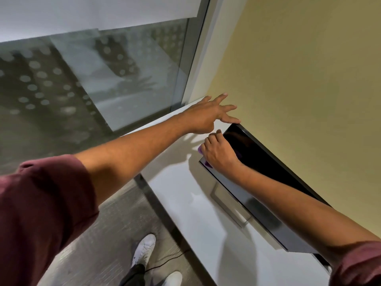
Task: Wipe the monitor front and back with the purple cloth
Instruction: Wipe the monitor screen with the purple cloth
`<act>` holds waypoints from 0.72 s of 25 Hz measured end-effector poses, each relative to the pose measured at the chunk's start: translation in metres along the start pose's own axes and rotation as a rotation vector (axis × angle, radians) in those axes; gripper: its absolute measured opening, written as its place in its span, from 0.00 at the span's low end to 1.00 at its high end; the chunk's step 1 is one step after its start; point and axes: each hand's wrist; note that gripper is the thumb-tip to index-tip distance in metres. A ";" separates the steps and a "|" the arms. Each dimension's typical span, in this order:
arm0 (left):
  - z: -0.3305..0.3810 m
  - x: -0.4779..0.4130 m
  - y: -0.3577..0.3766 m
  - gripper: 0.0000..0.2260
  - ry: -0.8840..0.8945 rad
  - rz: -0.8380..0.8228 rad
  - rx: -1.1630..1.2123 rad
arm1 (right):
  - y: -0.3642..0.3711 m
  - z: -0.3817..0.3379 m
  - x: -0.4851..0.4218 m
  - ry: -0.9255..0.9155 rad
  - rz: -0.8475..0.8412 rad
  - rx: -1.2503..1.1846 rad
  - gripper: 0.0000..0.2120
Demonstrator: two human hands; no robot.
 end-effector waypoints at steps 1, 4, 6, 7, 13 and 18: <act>0.000 0.001 -0.003 0.49 0.006 -0.002 -0.013 | -0.004 0.003 0.000 0.012 0.008 0.016 0.22; -0.002 0.011 -0.010 0.52 -0.060 0.081 0.010 | -0.008 0.014 0.000 0.026 0.036 0.056 0.16; -0.010 0.021 -0.008 0.52 -0.116 0.110 0.020 | -0.007 0.022 -0.002 0.039 0.047 0.052 0.13; -0.018 0.026 -0.004 0.51 -0.143 0.112 0.021 | -0.007 0.027 -0.003 0.050 0.059 0.046 0.13; -0.038 0.057 0.015 0.49 -0.257 0.132 0.012 | -0.028 0.064 0.008 0.115 0.090 0.034 0.15; -0.039 0.071 0.016 0.48 -0.232 0.130 -0.005 | -0.053 0.107 0.020 0.194 0.130 -0.093 0.18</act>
Point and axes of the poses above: each hand's wrist, its own x-axis away from the middle knuckle, its own y-axis out of the palm, z = x × y, and after that the axes turned 12 degrees about y, right-handed
